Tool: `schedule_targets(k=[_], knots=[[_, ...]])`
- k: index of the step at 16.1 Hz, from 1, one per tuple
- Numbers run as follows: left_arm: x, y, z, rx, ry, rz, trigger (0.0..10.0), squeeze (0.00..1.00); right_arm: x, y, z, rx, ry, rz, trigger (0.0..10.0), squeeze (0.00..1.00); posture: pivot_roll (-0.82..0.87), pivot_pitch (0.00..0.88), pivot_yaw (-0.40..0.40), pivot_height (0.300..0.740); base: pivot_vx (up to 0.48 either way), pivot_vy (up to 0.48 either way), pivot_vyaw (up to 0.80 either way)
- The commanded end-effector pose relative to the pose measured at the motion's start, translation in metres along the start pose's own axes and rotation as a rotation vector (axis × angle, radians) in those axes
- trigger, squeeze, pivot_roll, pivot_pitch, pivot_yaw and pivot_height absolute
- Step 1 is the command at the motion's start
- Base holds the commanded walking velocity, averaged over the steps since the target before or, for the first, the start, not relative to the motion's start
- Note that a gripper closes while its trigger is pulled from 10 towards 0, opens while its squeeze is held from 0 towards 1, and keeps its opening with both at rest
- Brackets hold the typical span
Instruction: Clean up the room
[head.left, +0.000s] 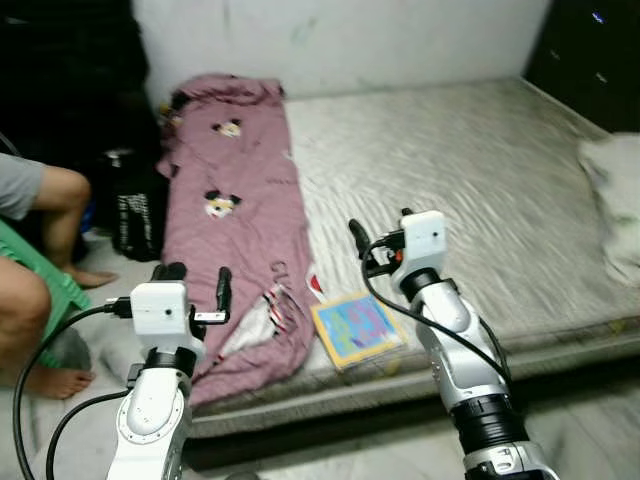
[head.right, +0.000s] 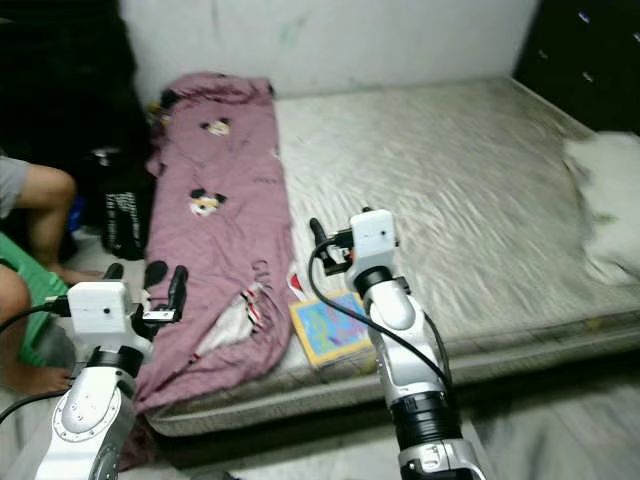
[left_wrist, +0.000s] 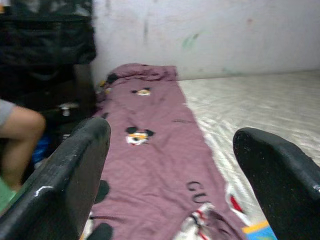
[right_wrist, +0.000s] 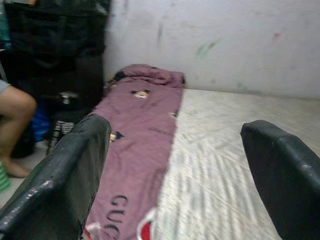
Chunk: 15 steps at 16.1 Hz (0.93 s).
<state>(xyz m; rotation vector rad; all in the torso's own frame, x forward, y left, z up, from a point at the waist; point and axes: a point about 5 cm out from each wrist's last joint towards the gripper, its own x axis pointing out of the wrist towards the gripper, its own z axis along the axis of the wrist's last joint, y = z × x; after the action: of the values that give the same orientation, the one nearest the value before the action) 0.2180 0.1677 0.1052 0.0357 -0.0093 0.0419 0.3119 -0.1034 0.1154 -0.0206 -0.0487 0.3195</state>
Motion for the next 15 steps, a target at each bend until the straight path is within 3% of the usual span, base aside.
schedule_targets(k=[1, 6, 12, 15], knots=[[0.0023, 0.0059, -0.0001, 0.028, 0.012, 0.046, 10.0, 0.0, 0.0041, 0.0062, 0.0057, 0.005, -0.02, 0.026, 10.0, 0.0, -0.04, 0.008, -0.005, 0.74, 0.0, 0.0, 0.0], [0.0035, 0.0066, -0.0013, 0.038, 0.018, 0.075, 10.0, 0.0, 0.0044, 0.0091, 0.006, -0.009, -0.029, 0.045, 10.0, 0.0, -0.04, 0.0, -0.006, 0.74, 0.0, 0.0, 0.19], [0.012, 0.002, -0.0052, 0.012, 0.031, 0.05, 10.0, 0.0, 0.0108, 0.0151, 0.0023, 0.005, -0.02, 0.055, 10.0, 0.0, -0.04, 0.0, -0.012, 0.74, 0.0, 0.0, 0.74], [0.0115, 0.0043, -0.0035, 0.022, 0.022, 0.065, 10.0, 0.0, 0.0124, 0.0124, 0.003, 0.005, -0.026, 0.043, 10.0, 0.0, -0.03, 0.0, -0.015, 0.74, 0.0, 0.0, 0.0]])
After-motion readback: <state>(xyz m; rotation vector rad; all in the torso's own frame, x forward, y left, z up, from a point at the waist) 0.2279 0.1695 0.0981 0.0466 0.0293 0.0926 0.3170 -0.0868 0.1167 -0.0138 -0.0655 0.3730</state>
